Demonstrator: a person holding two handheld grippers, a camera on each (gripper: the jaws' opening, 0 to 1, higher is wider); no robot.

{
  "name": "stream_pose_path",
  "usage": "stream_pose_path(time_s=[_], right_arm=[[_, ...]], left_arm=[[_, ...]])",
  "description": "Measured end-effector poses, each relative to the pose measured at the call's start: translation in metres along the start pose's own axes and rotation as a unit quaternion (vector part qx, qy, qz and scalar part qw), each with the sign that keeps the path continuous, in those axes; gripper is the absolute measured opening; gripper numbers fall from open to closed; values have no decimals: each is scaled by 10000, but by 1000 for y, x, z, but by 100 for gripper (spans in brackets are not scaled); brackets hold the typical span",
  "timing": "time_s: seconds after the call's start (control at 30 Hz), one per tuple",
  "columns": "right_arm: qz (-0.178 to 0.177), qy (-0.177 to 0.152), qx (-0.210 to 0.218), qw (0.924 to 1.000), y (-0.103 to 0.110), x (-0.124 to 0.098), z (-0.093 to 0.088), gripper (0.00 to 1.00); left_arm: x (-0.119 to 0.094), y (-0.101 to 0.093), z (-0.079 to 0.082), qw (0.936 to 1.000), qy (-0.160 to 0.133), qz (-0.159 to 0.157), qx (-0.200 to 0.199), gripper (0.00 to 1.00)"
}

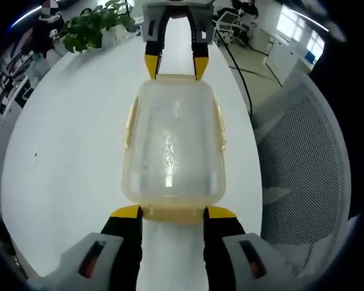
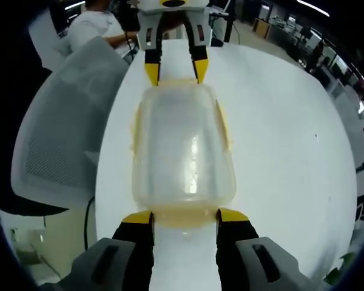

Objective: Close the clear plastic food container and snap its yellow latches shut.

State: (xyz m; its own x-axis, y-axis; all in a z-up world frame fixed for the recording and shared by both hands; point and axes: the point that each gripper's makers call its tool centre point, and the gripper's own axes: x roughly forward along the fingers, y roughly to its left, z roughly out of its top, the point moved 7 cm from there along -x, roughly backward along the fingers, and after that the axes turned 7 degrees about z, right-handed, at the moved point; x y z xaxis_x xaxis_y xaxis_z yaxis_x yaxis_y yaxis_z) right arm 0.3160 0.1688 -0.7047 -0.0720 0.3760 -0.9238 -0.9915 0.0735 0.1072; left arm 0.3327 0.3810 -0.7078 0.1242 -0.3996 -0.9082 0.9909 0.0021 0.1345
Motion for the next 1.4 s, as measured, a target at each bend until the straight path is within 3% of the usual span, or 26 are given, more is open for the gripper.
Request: stream_pose_path(time_s=[0.43, 1.17, 1.4], right_arm=[[-16, 3, 80, 10000, 3, -4, -21, 39], [16, -110, 180, 9998, 3, -6, -28, 39], [3, 14, 104, 9999, 2, -2, -30, 39]], left_arm=[[11, -1, 18, 10000, -23, -57, 62, 37], [13, 1, 23, 9998, -67, -83, 138, 38], [17, 1, 24, 9999, -21, -130, 104, 38]])
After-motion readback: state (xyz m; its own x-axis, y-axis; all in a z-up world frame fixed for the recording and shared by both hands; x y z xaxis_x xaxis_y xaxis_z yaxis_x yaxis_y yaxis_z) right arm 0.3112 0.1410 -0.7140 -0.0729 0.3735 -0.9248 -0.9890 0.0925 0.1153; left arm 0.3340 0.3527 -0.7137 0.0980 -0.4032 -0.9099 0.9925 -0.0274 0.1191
